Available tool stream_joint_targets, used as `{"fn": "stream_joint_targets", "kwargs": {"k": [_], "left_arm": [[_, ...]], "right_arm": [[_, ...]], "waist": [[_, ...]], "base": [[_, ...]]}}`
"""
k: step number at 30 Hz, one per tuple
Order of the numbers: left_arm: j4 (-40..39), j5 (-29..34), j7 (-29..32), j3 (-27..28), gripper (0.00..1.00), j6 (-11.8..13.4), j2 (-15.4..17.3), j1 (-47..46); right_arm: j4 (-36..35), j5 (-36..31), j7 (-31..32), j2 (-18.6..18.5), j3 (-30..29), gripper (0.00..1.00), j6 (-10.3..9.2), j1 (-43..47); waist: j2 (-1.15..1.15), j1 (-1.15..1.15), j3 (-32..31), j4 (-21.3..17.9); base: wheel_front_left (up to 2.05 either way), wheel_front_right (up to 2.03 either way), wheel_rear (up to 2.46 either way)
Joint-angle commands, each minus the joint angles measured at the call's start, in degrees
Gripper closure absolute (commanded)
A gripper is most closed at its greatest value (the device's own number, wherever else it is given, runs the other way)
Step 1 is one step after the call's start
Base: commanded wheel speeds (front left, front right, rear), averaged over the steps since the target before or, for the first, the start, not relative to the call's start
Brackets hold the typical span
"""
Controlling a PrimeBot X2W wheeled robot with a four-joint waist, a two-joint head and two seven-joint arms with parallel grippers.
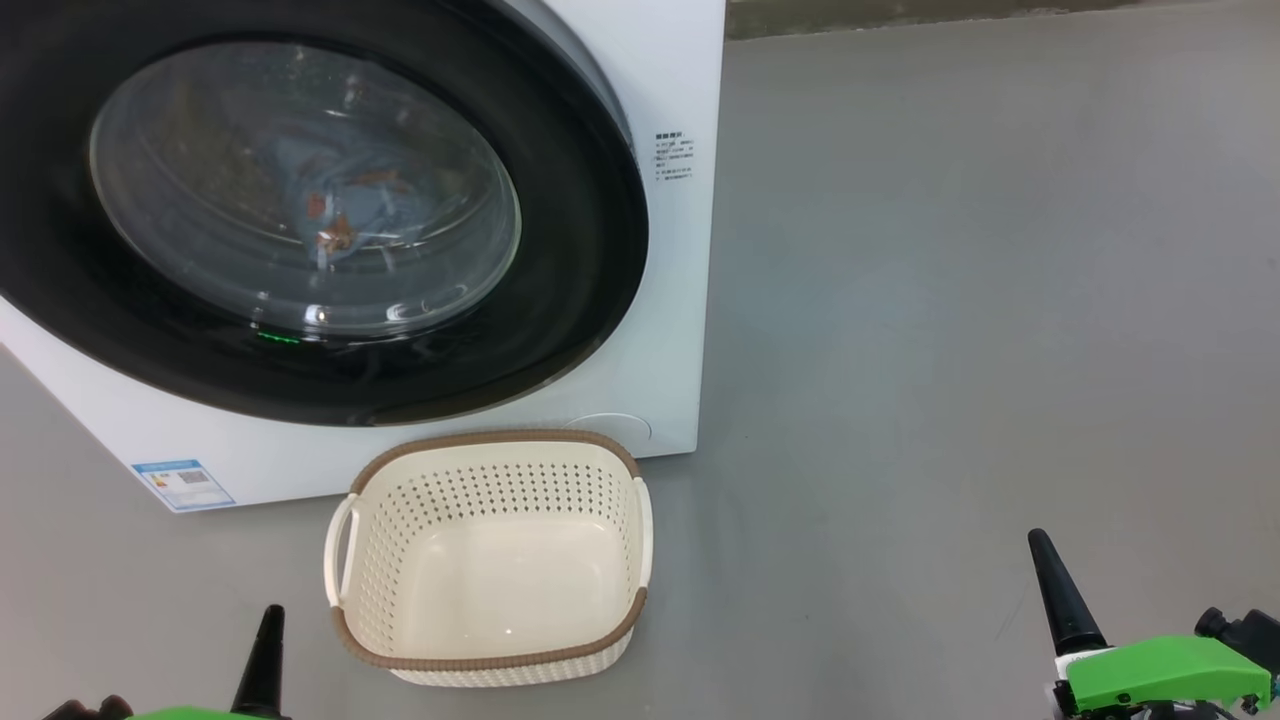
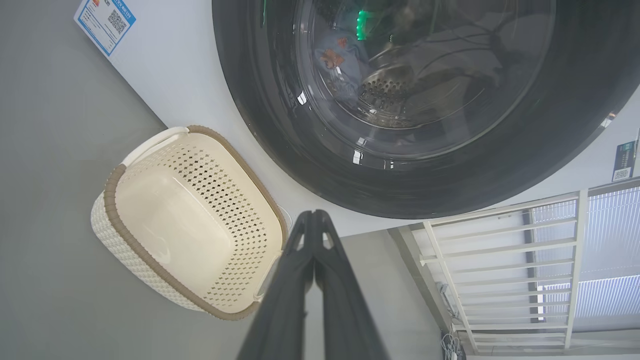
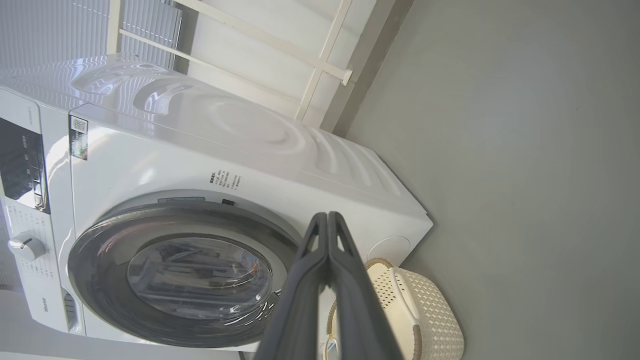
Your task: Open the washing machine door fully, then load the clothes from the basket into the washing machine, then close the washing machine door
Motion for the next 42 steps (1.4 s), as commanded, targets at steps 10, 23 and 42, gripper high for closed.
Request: {"fn": "stream_joint_targets", "kwargs": {"k": [10,23,42], "left_arm": [[-1.9,-6.8,2.0,1.9,1.0,-0.1,0.6,-3.1],[-2.1,-14.5,4.2,2.3,1.0,-0.2,0.4,-3.7],[-2.4,-24.0,6.9,2.9,1.0,-0.2,0.1,-4.6]], "right_arm": [[-2.1,6.0,1.9,0.4,-0.4,1.0,0.07,-2.2],[-2.6,12.6,4.2,1.1,-1.6,1.0,0.08,-2.4],[-3.3,21.0,7.0,2.1,-3.3,1.0,0.09,-2.6]], "waist": [[0.0,0.0,-0.5,0.3],[0.0,0.0,-1.0,0.7],[0.0,0.0,-1.8,1.2]], "base": [[0.0,0.0,0.0],[0.0,0.0,0.0],[0.0,0.0,0.0]]}}
